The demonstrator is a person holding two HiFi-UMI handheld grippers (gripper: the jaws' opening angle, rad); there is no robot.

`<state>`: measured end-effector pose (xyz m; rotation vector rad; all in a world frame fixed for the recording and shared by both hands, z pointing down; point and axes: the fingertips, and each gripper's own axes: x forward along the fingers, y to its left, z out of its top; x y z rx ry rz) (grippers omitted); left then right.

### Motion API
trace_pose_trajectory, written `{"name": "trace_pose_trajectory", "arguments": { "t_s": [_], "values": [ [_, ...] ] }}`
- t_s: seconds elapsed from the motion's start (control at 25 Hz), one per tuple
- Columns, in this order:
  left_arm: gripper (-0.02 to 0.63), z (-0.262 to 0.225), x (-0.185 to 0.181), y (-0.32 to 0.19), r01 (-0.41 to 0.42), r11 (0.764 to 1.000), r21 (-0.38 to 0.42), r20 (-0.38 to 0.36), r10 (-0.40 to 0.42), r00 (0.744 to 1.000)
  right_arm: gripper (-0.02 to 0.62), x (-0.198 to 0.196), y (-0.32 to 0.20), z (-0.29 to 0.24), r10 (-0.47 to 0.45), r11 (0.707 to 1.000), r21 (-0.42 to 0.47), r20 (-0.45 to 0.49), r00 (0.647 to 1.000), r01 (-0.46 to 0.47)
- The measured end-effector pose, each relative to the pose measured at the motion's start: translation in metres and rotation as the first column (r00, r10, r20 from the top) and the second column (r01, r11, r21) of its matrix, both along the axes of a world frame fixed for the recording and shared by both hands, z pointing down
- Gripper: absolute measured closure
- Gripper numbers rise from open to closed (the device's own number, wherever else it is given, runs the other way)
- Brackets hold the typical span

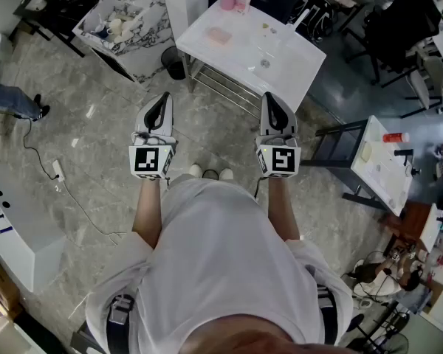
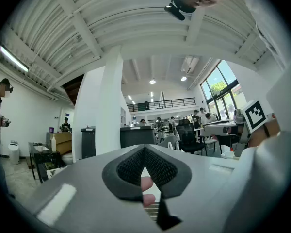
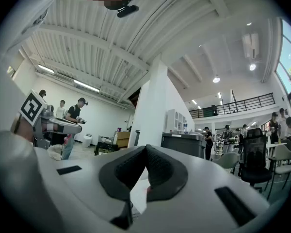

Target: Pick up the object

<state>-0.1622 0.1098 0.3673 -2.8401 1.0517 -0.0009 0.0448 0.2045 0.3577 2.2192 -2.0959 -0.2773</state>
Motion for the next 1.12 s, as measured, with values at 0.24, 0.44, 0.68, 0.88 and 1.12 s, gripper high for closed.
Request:
{"name": "trace_pose_trajectory", "arguments": {
  "t_s": [0.24,0.44,0.68,0.88,1.12],
  "values": [
    [0.609,0.003,-0.001,-0.001,-0.002,1.000,0.006,0.013,0.002,1.000,0.595,-0.004,-0.001,-0.004,-0.006,1.000,0.026,0.011,1.000,0.006],
    [0.609,0.002,-0.002,0.002,-0.003,1.000,0.010,0.018,0.002,1.000,0.595,-0.004,0.003,-0.005,0.010,1.000,0.024,-0.005,1.000,-0.010],
    [0.609,0.003,-0.006,0.005,0.003,1.000,0.006,0.021,-0.004,1.000,0.522,-0.008,0.005,-0.005,-0.002,1.000,0.017,0.002,1.000,0.002],
    [0.609,0.003,-0.006,0.007,0.005,1.000,0.010,0.028,-0.005,1.000,0.380,-0.010,0.007,0.000,-0.027,1.000,0.011,0.021,0.999,0.027],
    [0.609,0.001,0.000,0.015,0.007,1.000,0.012,0.035,-0.008,0.999,0.303,-0.009,0.014,-0.004,-0.044,0.999,0.013,0.019,0.999,0.044]
  ]
}}
